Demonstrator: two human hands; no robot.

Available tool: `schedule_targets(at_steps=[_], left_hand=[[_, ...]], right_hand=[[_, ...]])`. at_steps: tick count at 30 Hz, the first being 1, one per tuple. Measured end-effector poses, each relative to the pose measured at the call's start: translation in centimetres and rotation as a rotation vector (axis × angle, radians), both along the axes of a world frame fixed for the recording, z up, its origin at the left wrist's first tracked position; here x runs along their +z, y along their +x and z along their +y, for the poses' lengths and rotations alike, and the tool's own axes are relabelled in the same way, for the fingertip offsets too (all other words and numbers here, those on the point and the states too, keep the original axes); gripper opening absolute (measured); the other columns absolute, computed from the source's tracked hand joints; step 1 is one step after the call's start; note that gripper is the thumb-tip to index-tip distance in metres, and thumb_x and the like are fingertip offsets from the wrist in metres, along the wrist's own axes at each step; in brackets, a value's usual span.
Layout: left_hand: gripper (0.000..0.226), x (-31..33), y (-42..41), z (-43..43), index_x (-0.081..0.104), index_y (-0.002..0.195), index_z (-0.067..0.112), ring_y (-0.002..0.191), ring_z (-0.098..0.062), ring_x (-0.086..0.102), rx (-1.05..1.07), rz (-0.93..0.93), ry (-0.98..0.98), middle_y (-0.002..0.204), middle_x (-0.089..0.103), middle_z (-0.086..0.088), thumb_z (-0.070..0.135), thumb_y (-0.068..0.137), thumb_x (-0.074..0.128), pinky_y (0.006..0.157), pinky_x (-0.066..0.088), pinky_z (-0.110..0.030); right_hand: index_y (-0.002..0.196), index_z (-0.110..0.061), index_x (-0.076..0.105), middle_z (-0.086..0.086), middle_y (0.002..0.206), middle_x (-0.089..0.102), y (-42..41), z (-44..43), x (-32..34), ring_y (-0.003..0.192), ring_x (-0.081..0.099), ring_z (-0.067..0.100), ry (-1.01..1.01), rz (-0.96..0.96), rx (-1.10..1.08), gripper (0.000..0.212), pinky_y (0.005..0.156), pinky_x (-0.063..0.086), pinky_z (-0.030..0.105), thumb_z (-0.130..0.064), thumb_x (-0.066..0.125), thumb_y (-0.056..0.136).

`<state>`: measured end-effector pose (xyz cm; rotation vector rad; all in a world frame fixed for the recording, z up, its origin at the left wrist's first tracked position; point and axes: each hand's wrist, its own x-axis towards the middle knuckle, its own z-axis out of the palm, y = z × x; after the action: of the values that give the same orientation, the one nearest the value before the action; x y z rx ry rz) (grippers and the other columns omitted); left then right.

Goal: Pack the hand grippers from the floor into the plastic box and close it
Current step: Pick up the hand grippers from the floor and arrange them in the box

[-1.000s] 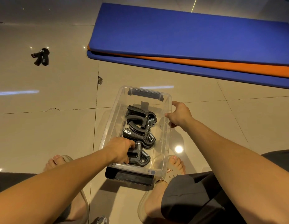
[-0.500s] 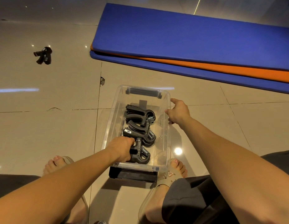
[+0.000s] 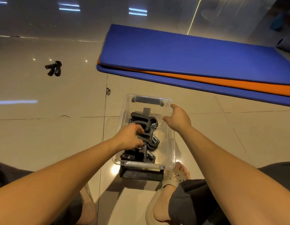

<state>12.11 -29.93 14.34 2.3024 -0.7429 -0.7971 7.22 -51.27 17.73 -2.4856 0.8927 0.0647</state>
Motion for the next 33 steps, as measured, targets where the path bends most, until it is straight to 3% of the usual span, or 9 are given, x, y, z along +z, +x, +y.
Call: schedule_targets(at_steps=[4, 8, 11, 13, 17, 21, 24, 30, 33], left_hand=[[0.042, 4.0, 1.1, 3.7, 0.064, 0.12, 0.027, 0.115, -0.011, 0.056, 0.075, -0.059, -0.088, 0.129, 0.06, 0.005, 0.029, 0.082, 0.081, 0.086, 0.041, -0.024], [0.038, 8.8, 2.5, 11.0, 0.065, 0.119, 0.028, 0.127, -0.016, 0.052, 0.15, -0.115, -0.07, 0.134, 0.059, 0.002, 0.033, 0.084, 0.078, 0.088, 0.038, -0.026], [0.037, 12.3, 3.1, 18.1, 0.065, 0.12, 0.024, 0.122, -0.015, 0.053, 0.205, -0.153, -0.052, 0.132, 0.06, 0.0, 0.033, 0.086, 0.077, 0.089, 0.04, -0.027], [0.036, 14.4, 3.4, 22.7, 0.066, 0.12, 0.02, 0.117, -0.017, 0.057, 0.252, -0.163, -0.049, 0.13, 0.062, -0.003, 0.031, 0.087, 0.077, 0.089, 0.044, -0.027], [0.033, 18.1, 3.8, 30.6, 0.07, 0.116, 0.013, 0.095, -0.014, 0.061, 0.348, -0.212, -0.024, 0.11, 0.068, -0.002, 0.027, 0.087, 0.077, 0.068, 0.044, -0.02], [0.029, 20.9, 4.5, 37.6, 0.075, 0.109, 0.012, 0.1, -0.021, 0.066, 0.455, -0.278, 0.061, 0.106, 0.073, -0.003, 0.027, 0.085, 0.079, 0.089, 0.053, -0.034], [0.026, 22.1, 6.2, 42.7, 0.075, 0.105, 0.012, 0.097, -0.021, 0.066, 0.52, -0.319, 0.143, 0.105, 0.073, -0.004, 0.029, 0.085, 0.078, 0.085, 0.053, -0.035], [0.028, 19.2, 9.8, 51.8, 0.07, 0.104, 0.014, 0.089, -0.022, 0.066, 0.677, -0.332, 0.208, 0.099, 0.071, -0.005, 0.035, 0.087, 0.076, 0.077, 0.055, -0.036], [0.027, 17.2, 11.7, 55.5, 0.067, 0.103, 0.014, 0.081, -0.018, 0.066, 0.744, -0.304, 0.191, 0.09, 0.069, -0.003, 0.035, 0.088, 0.076, 0.072, 0.054, -0.034]], right_hand=[[0.15, -0.021, 0.043, 0.009, 0.131, 0.062, -0.3, 5.0, 2.4, 0.109, 0.063, 0.029, 0.055, -0.086, 0.033, 0.065, 0.084, 0.052, 0.038, -0.032, 0.07, 0.092], [0.146, -0.022, 0.05, 0.001, 0.109, 0.062, 1.1, 12.4, 5.8, 0.103, 0.063, 0.024, 0.157, -0.146, 0.179, 0.057, 0.09, 0.055, 0.04, -0.035, 0.068, 0.094], [0.143, -0.022, 0.051, -0.007, 0.099, 0.059, 2.1, 19.1, 8.7, 0.097, 0.06, 0.017, 0.192, -0.204, 0.29, 0.053, 0.091, 0.054, 0.038, -0.035, 0.067, 0.095], [0.142, -0.019, 0.052, 0.0, 0.111, 0.064, 2.5, 23.4, 10.5, 0.107, 0.062, 0.021, 0.197, -0.224, 0.349, 0.05, 0.095, 0.053, 0.041, -0.035, 0.066, 0.096], [0.142, -0.016, 0.053, 0.01, 0.13, 0.063, 3.6, 30.6, 13.3, 0.117, 0.061, 0.026, 0.166, -0.225, 0.443, 0.05, 0.102, 0.051, 0.044, -0.035, 0.064, 0.097], [0.141, -0.013, 0.054, 0.012, 0.134, 0.062, 5.3, 36.1, 14.5, 0.12, 0.06, 0.03, 0.195, -0.227, 0.451, 0.05, 0.103, 0.049, 0.049, -0.035, 0.065, 0.097], [0.14, -0.009, 0.055, 0.014, 0.137, 0.06, 7.9, 40.1, 15.2, 0.122, 0.059, 0.032, 0.23, -0.24, 0.452, 0.051, 0.104, 0.05, 0.049, -0.031, 0.067, 0.096], [0.132, -0.01, 0.061, 0.01, 0.126, 0.065, 15.4, 46.8, 14.6, 0.113, 0.062, 0.031, 0.182, -0.201, 0.5, 0.044, 0.097, 0.053, 0.048, -0.031, 0.066, 0.094], [0.109, -0.009, 0.063, 0.009, 0.105, 0.064, 18.9, 49.4, 13.4, 0.1, 0.062, 0.029, 0.16, -0.15, 0.506, 0.027, 0.087, 0.053, 0.041, -0.031, 0.067, 0.095]])
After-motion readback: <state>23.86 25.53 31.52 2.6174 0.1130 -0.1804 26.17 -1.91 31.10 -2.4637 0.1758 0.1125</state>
